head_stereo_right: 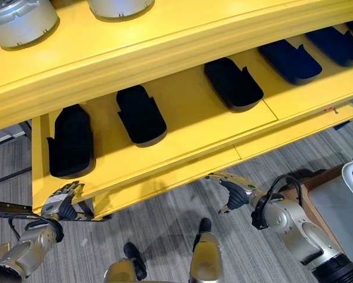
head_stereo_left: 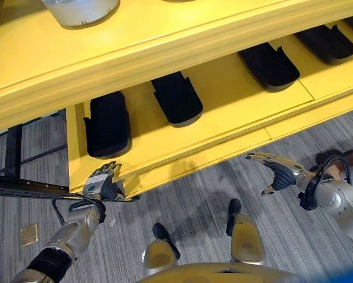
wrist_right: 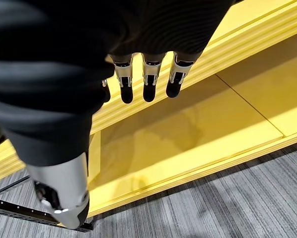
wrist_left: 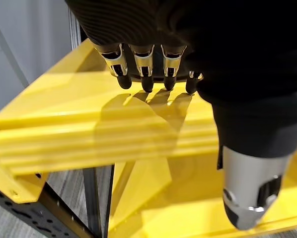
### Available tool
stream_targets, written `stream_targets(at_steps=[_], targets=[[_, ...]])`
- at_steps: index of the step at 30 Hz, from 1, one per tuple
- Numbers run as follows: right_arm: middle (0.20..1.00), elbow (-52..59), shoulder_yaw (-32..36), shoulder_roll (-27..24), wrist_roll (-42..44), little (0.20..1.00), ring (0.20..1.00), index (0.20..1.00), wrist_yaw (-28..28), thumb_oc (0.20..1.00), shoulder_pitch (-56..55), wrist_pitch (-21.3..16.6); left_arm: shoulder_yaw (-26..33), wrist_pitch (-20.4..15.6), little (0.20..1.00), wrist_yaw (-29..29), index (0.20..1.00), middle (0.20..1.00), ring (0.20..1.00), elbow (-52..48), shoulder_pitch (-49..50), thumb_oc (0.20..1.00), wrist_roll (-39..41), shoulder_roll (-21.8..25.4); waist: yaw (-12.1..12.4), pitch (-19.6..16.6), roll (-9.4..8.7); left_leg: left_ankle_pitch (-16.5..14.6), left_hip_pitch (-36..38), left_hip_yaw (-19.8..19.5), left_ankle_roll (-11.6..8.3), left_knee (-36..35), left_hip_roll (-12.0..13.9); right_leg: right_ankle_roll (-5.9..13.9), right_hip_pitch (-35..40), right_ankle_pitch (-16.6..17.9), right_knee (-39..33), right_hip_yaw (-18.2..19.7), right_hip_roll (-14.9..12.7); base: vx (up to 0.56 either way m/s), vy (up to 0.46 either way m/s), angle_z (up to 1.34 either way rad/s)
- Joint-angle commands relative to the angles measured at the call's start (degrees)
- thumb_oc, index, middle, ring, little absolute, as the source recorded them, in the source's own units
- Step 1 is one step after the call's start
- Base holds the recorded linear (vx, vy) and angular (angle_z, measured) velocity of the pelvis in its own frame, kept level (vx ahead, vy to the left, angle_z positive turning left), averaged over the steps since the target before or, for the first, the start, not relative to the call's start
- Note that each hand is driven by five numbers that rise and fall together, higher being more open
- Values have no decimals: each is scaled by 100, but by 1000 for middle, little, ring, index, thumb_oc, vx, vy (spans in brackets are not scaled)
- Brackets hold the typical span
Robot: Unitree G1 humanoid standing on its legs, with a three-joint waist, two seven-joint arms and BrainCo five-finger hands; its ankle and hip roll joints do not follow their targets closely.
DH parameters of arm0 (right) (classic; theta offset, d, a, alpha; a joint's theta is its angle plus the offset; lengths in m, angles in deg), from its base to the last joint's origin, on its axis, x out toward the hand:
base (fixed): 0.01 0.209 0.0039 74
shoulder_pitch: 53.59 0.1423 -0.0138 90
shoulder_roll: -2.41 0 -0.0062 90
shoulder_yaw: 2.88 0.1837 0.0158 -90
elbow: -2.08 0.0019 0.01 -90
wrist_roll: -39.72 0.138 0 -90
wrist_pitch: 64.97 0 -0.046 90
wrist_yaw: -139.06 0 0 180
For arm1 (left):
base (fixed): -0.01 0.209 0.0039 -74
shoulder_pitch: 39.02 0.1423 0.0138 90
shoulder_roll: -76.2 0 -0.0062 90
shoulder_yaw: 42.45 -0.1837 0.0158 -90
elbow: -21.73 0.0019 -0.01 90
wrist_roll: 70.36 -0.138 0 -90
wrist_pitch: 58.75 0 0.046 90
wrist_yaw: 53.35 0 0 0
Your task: Move parts from the plastic box to the shelf.
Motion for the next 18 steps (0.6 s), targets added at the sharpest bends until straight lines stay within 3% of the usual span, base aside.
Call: stream_targets(at_steps=[1, 18], targets=[[1000, 199, -17, 146, -66, 1000, 1000, 1000, 61, 1000, 186, -229, 253, 48, 1000, 59, 1000, 1000, 1000, 102, 40, 1000, -154, 404, -55, -1, -205, -20, -371, -263, -16, 503, 149, 68, 839, -470, -232, -165, 165, 0, 0, 0], [1000, 150, -171, 189, -133, 1000, 1000, 1000, -163, 1000, 256, -290, 86, -141, 1000, -197, 1000, 1000, 1000, 268, -379, 1000, -241, 483, -188, -102, -188, 62, -329, -208, -47, 560, 203, 43, 885, -499, -198, -105, 176, 7, -2, 0]])
